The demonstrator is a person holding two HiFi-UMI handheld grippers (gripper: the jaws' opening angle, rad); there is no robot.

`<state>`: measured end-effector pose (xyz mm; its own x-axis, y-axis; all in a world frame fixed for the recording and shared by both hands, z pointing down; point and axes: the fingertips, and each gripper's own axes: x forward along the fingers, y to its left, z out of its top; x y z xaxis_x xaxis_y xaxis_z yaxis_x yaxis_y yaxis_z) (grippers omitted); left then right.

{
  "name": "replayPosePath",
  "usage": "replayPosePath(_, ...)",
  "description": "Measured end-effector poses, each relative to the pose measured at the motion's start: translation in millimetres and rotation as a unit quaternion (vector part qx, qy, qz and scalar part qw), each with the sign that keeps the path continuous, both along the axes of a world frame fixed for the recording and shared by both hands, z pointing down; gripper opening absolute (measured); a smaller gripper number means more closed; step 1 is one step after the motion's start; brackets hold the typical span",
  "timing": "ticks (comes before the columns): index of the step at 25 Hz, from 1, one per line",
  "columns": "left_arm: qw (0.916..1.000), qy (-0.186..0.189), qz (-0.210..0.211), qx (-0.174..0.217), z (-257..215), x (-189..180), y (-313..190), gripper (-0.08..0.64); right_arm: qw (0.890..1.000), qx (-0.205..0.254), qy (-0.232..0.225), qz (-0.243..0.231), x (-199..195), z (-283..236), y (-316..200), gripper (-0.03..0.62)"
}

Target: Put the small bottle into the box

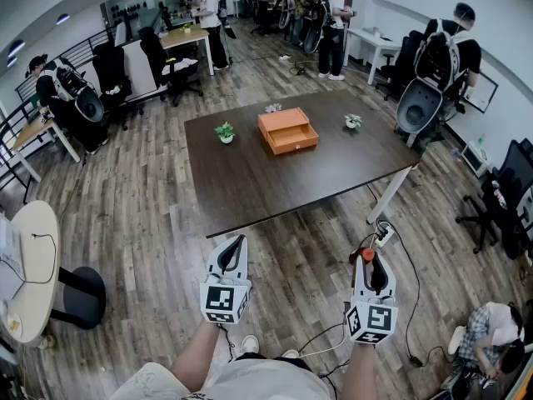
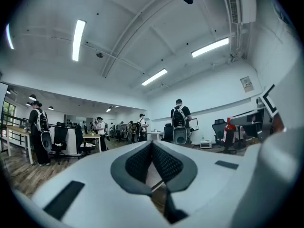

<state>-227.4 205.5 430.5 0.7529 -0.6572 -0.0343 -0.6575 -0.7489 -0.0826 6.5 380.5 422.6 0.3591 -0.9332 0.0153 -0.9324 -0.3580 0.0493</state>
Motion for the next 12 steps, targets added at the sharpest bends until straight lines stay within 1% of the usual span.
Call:
replayPosePath(3, 0.9999, 0.006, 0.003, 0.007, -8, -19, -14, 0.002, 1.0, 0.005, 0.004, 0.001, -20, -5, -15, 0.133)
replayPosePath(7, 0.9997, 0.017, 0.013, 0.011, -12, -35, -20, 0.002, 1.0, 0.003, 0.015, 0.005, -41, -10, -22, 0.133)
replayPosePath(12, 0.9996, 0.019, 0.017, 0.006, -10, -53, -31, 0.002, 1.0, 0.002, 0.01, 0.01, -60, -8, -32, 0.133)
